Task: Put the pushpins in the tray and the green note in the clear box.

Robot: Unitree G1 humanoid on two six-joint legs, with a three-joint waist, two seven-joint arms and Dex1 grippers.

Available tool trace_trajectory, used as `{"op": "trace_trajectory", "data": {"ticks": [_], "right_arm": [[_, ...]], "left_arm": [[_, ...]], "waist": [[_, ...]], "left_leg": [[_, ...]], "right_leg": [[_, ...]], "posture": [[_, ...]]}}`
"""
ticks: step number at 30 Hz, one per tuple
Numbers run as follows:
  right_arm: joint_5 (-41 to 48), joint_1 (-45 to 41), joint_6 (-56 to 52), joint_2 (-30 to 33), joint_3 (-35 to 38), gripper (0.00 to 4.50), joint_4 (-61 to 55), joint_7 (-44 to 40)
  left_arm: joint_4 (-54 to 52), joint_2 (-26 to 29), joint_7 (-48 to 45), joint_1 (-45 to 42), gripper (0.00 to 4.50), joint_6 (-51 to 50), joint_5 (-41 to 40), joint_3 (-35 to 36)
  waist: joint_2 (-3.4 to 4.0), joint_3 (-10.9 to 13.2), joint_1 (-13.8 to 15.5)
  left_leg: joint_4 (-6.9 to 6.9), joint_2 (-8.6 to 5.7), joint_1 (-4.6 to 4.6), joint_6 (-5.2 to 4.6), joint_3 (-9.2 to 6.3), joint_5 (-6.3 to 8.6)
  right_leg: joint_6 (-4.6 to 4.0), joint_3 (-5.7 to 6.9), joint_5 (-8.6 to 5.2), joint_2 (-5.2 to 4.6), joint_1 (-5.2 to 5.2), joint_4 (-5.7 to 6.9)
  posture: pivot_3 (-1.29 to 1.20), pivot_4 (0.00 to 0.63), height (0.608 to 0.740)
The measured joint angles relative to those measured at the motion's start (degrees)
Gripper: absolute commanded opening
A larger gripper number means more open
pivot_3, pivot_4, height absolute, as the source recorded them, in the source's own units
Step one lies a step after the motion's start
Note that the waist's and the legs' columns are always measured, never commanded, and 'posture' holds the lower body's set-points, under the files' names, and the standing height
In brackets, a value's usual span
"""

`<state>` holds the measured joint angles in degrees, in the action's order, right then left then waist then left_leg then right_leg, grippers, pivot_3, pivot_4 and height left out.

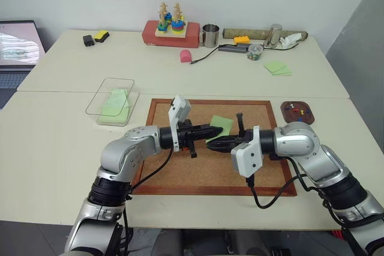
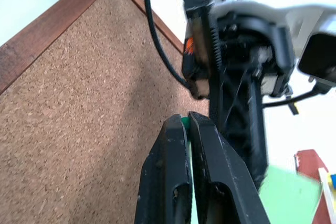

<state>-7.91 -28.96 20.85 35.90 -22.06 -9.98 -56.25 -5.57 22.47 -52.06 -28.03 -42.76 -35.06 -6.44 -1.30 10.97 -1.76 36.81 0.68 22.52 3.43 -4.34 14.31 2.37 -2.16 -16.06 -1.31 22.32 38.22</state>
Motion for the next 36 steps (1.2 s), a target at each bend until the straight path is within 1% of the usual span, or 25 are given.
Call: {"op": "trace_trajectory", "data": {"ticks": [12,16,19,22,25,30,33,36], "right_arm": [[1.4,-0.1,3.1,-0.4,1.9,0.0,0.6,1.5],[3.4,1.3,1.8,0.5,5.1,0.0,-1.4,2.2],[5.6,5.4,-4.9,2.7,10.8,0.0,-2.3,4.1],[7.0,10.1,-14.8,4.5,18.4,0.0,-0.8,8.2],[6.8,11.0,-21.5,5.1,23.3,0.0,1.5,12.0],[5.1,10.7,-33.2,6.8,27.1,0.0,8.3,17.0],[4.5,9.0,-37.5,6.8,26.6,0.0,12.5,17.7],[3.7,6.8,-38.2,6.8,25.2,0.0,16.5,18.4]], "left_arm": [[3.4,-0.8,1.9,0.1,0.03,4.3,4.3,-0.4],[3.8,-1.2,2.8,0.2,0.03,4.8,4.9,-0.3],[2.6,-0.9,2.9,0.7,0.03,4.8,4.7,0.5],[-2.1,1.4,2.9,3.0,0.03,4.4,3.6,2.5],[-5.7,3.0,2.7,4.2,0.03,3.8,3.4,3.3],[-11.2,5.6,2.7,6.0,0.03,2.6,1.7,3.6],[-14.4,5.9,3.0,6.2,0.03,1.7,1.1,3.4],[-15.8,5.9,3.3,6.3,0.03,1.6,1.0,3.3]], "waist": [[0.0,0.0,0.0],[0.0,0.0,0.1],[0.0,0.0,0.2],[0.0,0.0,0.3],[0.0,0.0,0.2],[0.0,0.0,0.1],[0.0,0.0,-0.1],[0.0,0.0,-0.1]], "left_leg": [[0.04,0.0,0.01,0.0,0.0,0.0],[0.06,0.0,0.01,-0.01,-0.01,0.0],[0.08,-0.02,0.04,-0.01,-0.01,0.0],[0.09,-0.02,0.03,-0.01,0.03,0.0],[0.13,-0.03,-0.04,-0.01,0.07,0.0],[0.14,-0.03,-0.18,-0.02,0.14,0.0],[0.14,-0.03,-0.2,-0.02,0.21,0.0],[0.14,-0.02,-0.23,-0.02,0.23,0.0]], "right_leg": [[0.0,0.0,0.0,0.0,-0.01,0.02],[0.0,0.0,0.01,0.0,-0.01,0.04],[0.0,-0.01,0.01,-0.02,-0.02,0.04],[-0.01,-0.05,0.01,-0.04,-0.01,0.07],[-0.01,-0.1,0.01,-0.03,0.0,0.25],[-0.01,-0.15,0.0,0.0,-0.01,0.42],[-0.01,-0.22,0.0,0.01,0.0,0.46],[0.0,-0.23,0.0,0.01,0.0,0.46]], "posture": [[0.0,0.15,0.74],[0.0,0.15,0.74],[0.0,0.15,0.74],[0.0,0.15,0.74],[0.0,0.15,0.74],[0.0,0.15,0.74],[0.0,0.15,0.74],[0.0,0.15,0.74]]}}
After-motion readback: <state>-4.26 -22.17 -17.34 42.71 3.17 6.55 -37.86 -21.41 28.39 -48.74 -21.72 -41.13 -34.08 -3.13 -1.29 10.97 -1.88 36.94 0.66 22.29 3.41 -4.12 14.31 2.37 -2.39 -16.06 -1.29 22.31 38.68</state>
